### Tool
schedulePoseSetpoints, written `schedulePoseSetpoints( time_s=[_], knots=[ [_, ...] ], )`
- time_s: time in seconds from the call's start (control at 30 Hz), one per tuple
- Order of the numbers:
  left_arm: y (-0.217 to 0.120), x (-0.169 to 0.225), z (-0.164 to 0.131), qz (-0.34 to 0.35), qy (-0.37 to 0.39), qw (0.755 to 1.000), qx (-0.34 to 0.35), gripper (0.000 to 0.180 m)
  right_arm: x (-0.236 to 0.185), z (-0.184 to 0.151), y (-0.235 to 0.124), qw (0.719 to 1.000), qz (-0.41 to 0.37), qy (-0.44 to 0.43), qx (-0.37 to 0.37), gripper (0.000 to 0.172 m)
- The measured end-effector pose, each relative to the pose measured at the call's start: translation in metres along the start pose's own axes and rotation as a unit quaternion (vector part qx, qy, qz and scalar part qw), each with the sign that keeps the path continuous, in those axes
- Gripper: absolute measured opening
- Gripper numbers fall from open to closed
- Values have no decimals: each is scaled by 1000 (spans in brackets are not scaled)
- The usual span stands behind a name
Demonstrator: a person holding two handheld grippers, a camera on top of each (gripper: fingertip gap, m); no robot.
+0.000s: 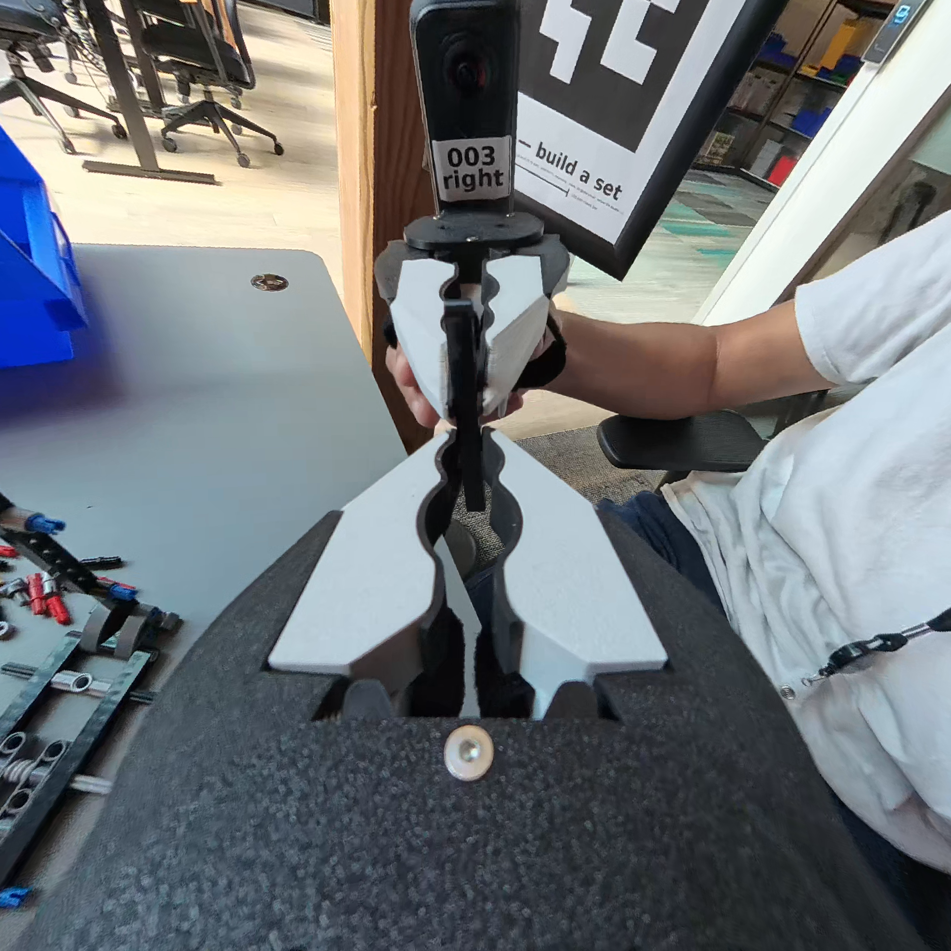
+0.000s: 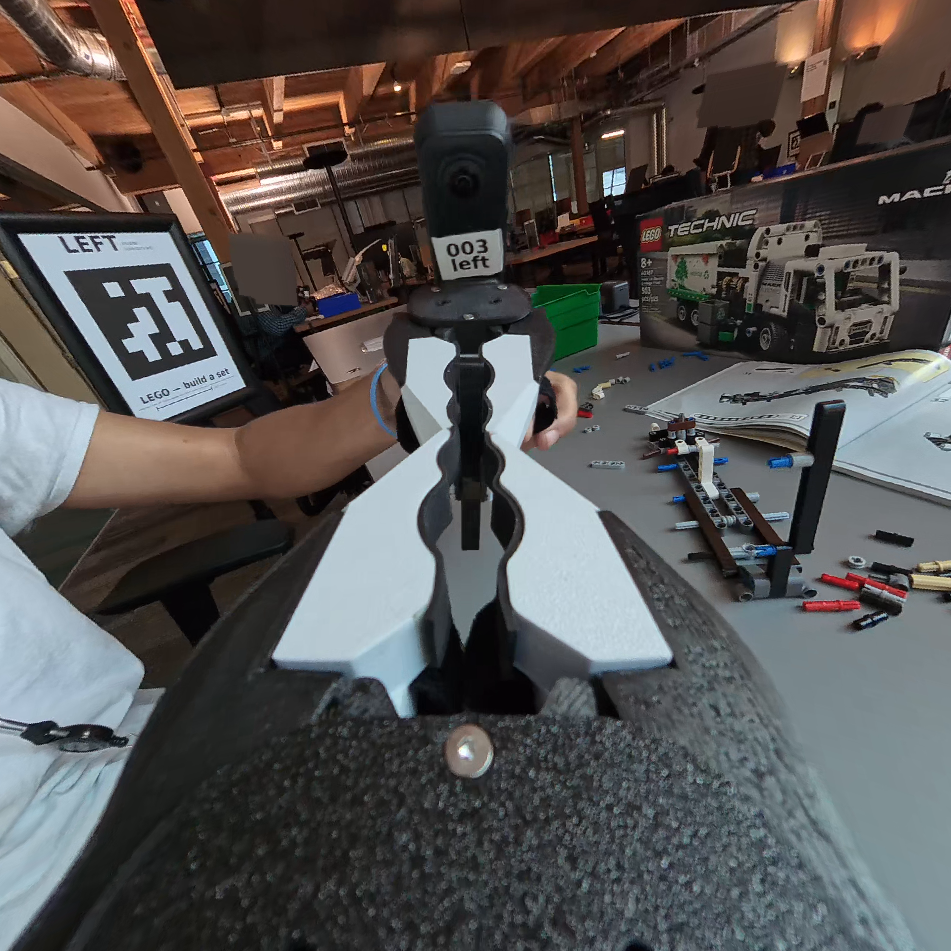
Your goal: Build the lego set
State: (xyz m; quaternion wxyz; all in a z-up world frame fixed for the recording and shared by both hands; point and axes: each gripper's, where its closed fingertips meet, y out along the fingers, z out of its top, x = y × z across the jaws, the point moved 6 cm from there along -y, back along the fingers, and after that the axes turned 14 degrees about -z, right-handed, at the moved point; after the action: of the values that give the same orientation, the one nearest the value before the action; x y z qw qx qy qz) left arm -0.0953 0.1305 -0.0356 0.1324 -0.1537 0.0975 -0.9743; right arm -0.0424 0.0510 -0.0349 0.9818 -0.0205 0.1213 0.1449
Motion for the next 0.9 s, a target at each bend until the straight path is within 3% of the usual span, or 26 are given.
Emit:
schedulePoseSetpoints(
  time_s=[0.13,0.3,0.4,0.57,0.9],
  knots=[
    [5,3,-14,12,2,1000,10,15,-2,10,-5,999,5,30,33,6],
    [7,9,-21,11,6,999,45,6,-9,8,2,1000,1,4,17,6],
    [1,7,-25,-3,-24,997,74,6,-5,-1,5,999,-27,-24,-2,18],
    [4,7,-34,-2,-26,998,48,6,-4,-10,10,999,-13,-20,-21,13],
    [1,-2,-31,-5,-30,997,71,6,2,-15,7,1000,-7,-14,-17,6]
  ],
)
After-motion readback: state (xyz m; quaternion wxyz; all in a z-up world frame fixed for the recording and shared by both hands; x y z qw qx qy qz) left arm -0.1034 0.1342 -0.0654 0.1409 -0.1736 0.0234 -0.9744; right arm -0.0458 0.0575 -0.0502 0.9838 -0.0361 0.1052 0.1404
